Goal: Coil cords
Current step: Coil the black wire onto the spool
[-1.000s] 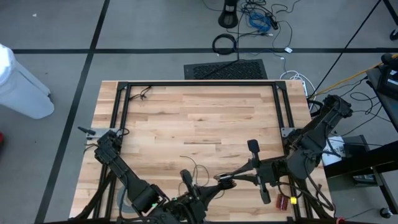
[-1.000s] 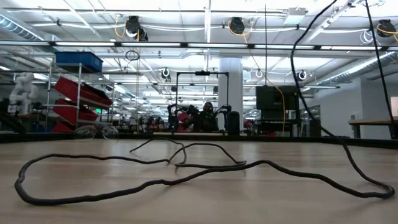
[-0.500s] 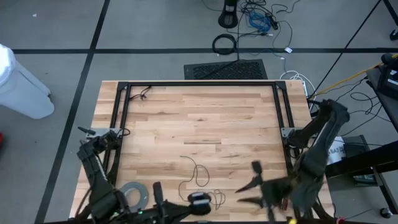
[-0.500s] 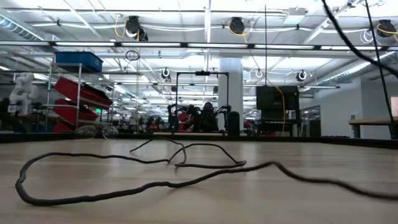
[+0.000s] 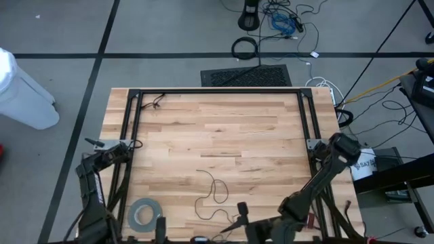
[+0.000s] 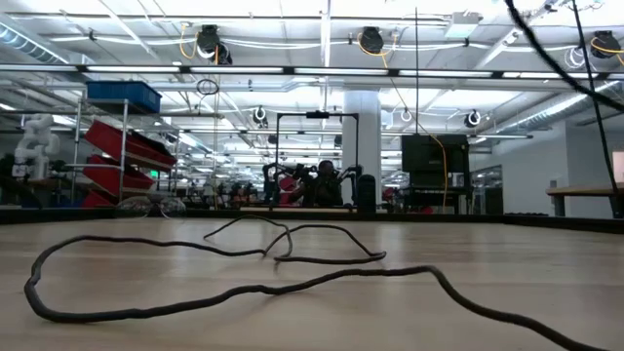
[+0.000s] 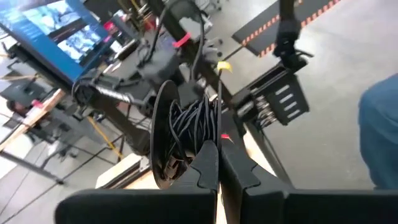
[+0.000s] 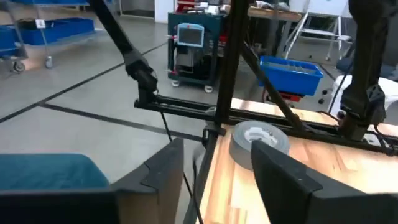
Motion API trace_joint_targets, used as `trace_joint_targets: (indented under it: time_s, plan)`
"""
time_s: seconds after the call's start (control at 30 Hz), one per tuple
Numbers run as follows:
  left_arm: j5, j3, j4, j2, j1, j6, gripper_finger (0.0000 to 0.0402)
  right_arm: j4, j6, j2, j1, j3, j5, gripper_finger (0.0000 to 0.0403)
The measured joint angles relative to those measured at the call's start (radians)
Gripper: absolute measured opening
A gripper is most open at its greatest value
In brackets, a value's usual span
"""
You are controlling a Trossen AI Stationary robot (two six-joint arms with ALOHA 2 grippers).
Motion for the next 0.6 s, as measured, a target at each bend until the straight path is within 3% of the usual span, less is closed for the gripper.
trace_joint_targets:
  time_s: [0.13, 0.33, 0.6]
  plan:
    - [0.0, 0.0, -0.001, 0.0, -0.036, 0.001, 0.0, 0.056, 0.037, 0.029, -0.008, 0.0, -0.055, 0.0188]
    - [-0.001, 0.0, -0.002, 0.001, -0.073, 0.007, 0.0, 0.151, 0.052, 0.079, -0.025, 0.0, -0.099, 0.0176]
    - [0.009, -0.005, -0.011, 0.002, -0.089, 0.033, 0.0, 0.339, 0.055, 0.15, -0.07, 0.0, -0.257, 0.0167]
